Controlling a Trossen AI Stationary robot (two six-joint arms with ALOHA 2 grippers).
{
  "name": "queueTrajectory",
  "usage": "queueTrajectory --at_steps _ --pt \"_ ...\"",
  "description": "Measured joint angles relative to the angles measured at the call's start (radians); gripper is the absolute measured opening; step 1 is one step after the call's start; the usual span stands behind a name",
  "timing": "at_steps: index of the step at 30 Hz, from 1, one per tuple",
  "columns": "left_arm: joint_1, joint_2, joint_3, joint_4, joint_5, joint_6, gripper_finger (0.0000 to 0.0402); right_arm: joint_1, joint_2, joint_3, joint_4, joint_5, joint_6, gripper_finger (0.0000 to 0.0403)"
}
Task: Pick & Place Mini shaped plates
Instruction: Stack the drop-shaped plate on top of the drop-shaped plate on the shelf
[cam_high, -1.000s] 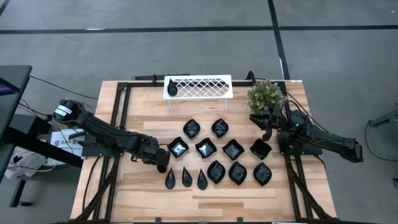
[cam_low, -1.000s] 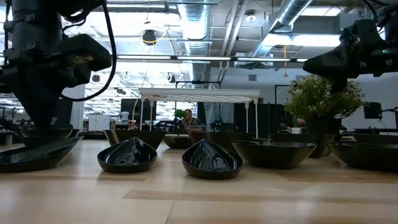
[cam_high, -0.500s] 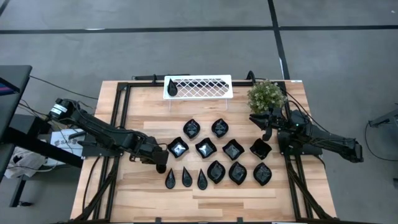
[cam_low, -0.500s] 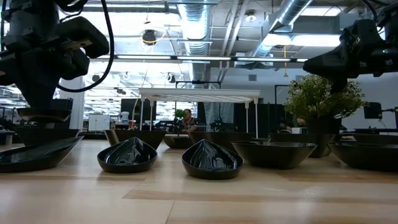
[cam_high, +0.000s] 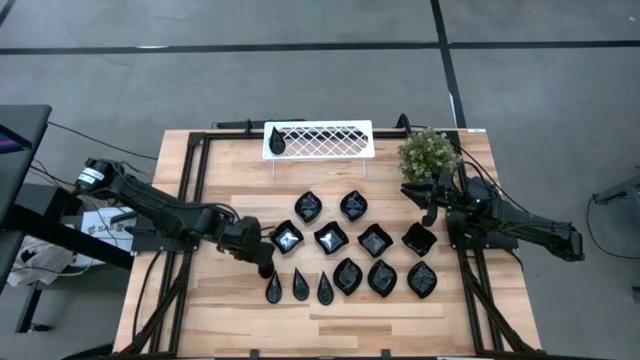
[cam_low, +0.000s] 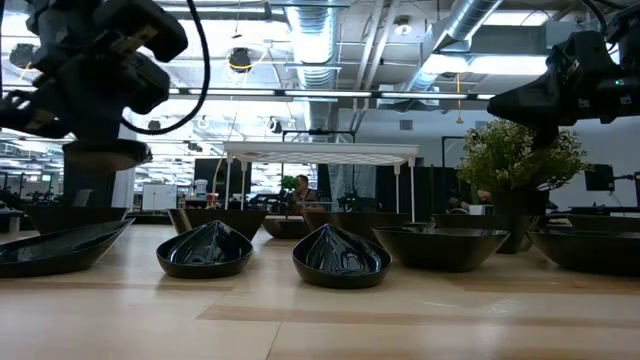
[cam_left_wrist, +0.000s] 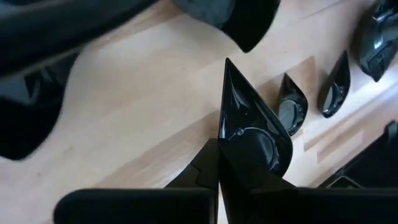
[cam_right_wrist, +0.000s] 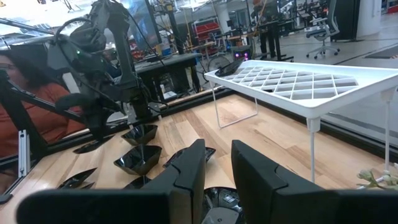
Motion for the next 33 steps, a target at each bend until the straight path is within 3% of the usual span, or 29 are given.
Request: queueTrajectory --at_steps 13,33 --pt "0.036 0.0 0.0 0.269 0.003 0.389 0.0004 0.0 0.0 0.0 0.0 0.0 0.0 0.0074" --pt "0.14 0.0 0.0 0.304 -0.001 0.353 0.0004 0.0 0.0 0.0 0.0 0.0 0.0 0.0074"
